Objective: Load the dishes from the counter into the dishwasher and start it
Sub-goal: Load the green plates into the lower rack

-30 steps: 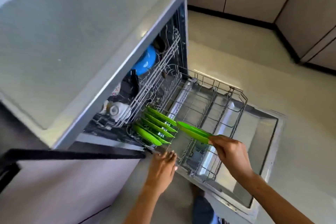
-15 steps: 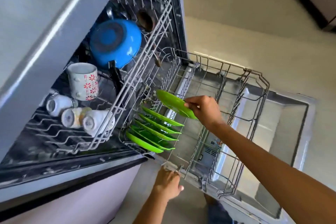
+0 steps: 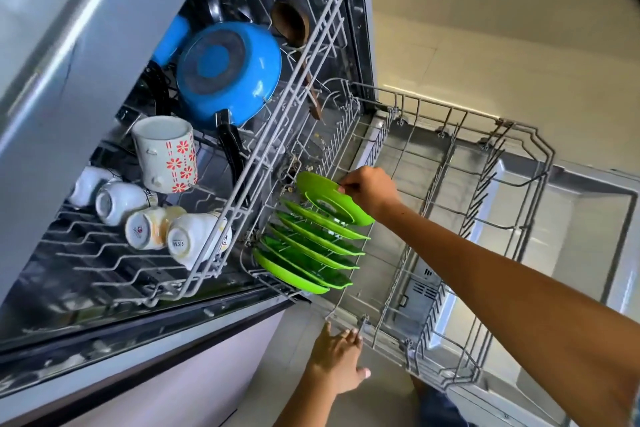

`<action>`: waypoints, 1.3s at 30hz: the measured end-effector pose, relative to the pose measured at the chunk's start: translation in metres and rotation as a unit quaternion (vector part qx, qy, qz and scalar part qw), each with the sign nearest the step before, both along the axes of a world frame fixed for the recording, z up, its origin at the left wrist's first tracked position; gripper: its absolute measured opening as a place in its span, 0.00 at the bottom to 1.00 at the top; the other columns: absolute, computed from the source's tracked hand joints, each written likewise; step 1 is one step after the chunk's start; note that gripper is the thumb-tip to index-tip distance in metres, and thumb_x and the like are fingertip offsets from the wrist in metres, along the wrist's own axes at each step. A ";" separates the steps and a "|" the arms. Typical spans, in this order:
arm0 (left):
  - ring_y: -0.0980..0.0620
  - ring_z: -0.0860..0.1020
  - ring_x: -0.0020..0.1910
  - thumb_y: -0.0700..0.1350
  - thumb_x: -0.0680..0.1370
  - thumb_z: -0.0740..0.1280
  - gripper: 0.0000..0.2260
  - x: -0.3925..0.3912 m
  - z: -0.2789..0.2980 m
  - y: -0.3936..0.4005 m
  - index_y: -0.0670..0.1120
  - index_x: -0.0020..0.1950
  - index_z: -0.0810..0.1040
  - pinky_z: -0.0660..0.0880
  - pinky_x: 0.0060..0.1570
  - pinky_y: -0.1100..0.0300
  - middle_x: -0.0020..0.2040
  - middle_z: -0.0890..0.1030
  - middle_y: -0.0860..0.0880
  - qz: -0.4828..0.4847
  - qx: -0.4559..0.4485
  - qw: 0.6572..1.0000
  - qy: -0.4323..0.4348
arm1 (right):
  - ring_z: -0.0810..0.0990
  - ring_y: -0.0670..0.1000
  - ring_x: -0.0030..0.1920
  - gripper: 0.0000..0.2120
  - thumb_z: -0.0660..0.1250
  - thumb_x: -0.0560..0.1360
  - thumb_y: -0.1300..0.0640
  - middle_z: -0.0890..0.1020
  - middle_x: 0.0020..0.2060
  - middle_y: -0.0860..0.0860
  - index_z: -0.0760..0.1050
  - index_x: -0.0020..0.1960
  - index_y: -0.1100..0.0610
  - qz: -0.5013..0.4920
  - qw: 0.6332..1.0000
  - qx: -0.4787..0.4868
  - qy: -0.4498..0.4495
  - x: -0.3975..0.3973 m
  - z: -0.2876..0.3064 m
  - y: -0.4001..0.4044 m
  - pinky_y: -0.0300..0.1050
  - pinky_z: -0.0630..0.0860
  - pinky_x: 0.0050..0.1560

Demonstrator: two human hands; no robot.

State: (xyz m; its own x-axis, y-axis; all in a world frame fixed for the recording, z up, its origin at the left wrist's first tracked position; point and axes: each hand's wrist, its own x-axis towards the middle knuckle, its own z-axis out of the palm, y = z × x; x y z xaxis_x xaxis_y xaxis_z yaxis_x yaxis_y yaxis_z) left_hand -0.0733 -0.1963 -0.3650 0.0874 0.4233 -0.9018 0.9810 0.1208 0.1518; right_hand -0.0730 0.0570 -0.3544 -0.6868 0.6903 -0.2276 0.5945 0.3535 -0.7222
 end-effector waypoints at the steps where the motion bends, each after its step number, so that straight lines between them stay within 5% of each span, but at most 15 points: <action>1: 0.49 0.50 0.76 0.55 0.82 0.53 0.29 0.000 0.000 0.000 0.41 0.78 0.49 0.40 0.73 0.45 0.78 0.50 0.45 -0.001 -0.002 1.000 -0.001 | 0.81 0.56 0.50 0.09 0.66 0.76 0.61 0.84 0.48 0.53 0.83 0.52 0.54 0.016 1.000 0.000 -0.015 -0.002 -0.004 0.000 0.46 0.77 0.48; 8: 0.49 0.49 0.77 0.56 0.82 0.53 0.30 -0.001 0.001 -0.001 0.42 0.78 0.48 0.39 0.73 0.45 0.78 0.48 0.45 0.009 -0.007 1.000 -0.011 | 0.80 0.57 0.47 0.12 0.61 0.75 0.68 0.82 0.45 0.54 0.79 0.51 0.57 0.076 0.993 0.014 -0.084 -0.018 -0.013 -0.010 0.44 0.73 0.41; 10: 0.49 0.49 0.77 0.56 0.82 0.53 0.31 0.000 0.001 -0.001 0.42 0.78 0.47 0.39 0.73 0.46 0.78 0.48 0.45 0.017 -0.010 1.000 -0.010 | 0.80 0.57 0.49 0.17 0.60 0.76 0.68 0.81 0.49 0.56 0.76 0.60 0.56 0.096 0.989 0.011 -0.114 -0.025 -0.006 -0.011 0.45 0.72 0.42; 13: 0.49 0.48 0.77 0.57 0.82 0.54 0.32 0.003 0.002 -0.001 0.41 0.78 0.47 0.39 0.73 0.46 0.78 0.48 0.45 0.025 -0.013 1.000 -0.006 | 0.79 0.59 0.51 0.30 0.57 0.76 0.69 0.77 0.57 0.60 0.58 0.75 0.51 0.160 0.973 0.002 -0.167 -0.029 0.004 -0.015 0.49 0.77 0.47; 17: 0.49 0.48 0.77 0.57 0.81 0.54 0.32 0.004 0.000 -0.002 0.41 0.78 0.47 0.40 0.73 0.46 0.78 0.48 0.44 0.027 -0.015 1.000 -0.001 | 0.79 0.59 0.49 0.36 0.54 0.77 0.70 0.74 0.61 0.62 0.42 0.77 0.51 0.210 0.960 0.035 -0.183 -0.029 0.014 -0.024 0.46 0.74 0.40; 22: 0.50 0.48 0.77 0.56 0.82 0.54 0.31 0.004 0.000 -0.005 0.41 0.78 0.48 0.40 0.73 0.48 0.78 0.48 0.45 0.041 -0.011 0.999 -0.004 | 0.80 0.57 0.45 0.29 0.53 0.76 0.71 0.74 0.60 0.55 0.55 0.75 0.56 0.194 0.955 0.151 -0.166 -0.014 0.012 -0.036 0.49 0.76 0.42; 28: 0.50 0.48 0.77 0.56 0.82 0.53 0.30 0.004 -0.003 -0.008 0.42 0.78 0.48 0.41 0.74 0.49 0.78 0.49 0.45 0.045 -0.001 0.999 0.000 | 0.75 0.51 0.36 0.34 0.51 0.77 0.69 0.75 0.63 0.55 0.41 0.77 0.50 0.230 0.943 0.119 -0.209 -0.004 0.003 -0.038 0.44 0.74 0.33; 30: 0.51 0.48 0.77 0.55 0.82 0.52 0.29 0.003 -0.003 -0.009 0.42 0.78 0.48 0.42 0.74 0.49 0.78 0.49 0.45 0.047 0.002 0.999 0.003 | 0.76 0.52 0.40 0.35 0.52 0.77 0.69 0.67 0.71 0.53 0.42 0.77 0.49 0.242 0.943 0.102 -0.207 -0.005 0.006 -0.035 0.42 0.70 0.28; 35: 0.48 0.54 0.76 0.54 0.82 0.54 0.28 0.010 0.004 -0.006 0.40 0.77 0.55 0.50 0.73 0.50 0.77 0.55 0.44 0.089 0.013 0.996 0.019 | 0.81 0.58 0.48 0.26 0.58 0.75 0.67 0.75 0.63 0.54 0.64 0.72 0.53 0.145 0.975 0.139 -0.099 0.022 0.015 -0.045 0.50 0.79 0.41; 39: 0.44 0.76 0.59 0.56 0.81 0.56 0.21 0.017 0.019 0.000 0.42 0.64 0.73 0.69 0.54 0.56 0.62 0.77 0.43 0.219 0.066 0.973 0.012 | 0.83 0.58 0.43 0.15 0.61 0.74 0.65 0.81 0.53 0.52 0.76 0.59 0.55 0.029 0.990 0.128 0.042 0.090 0.017 -0.093 0.54 0.80 0.35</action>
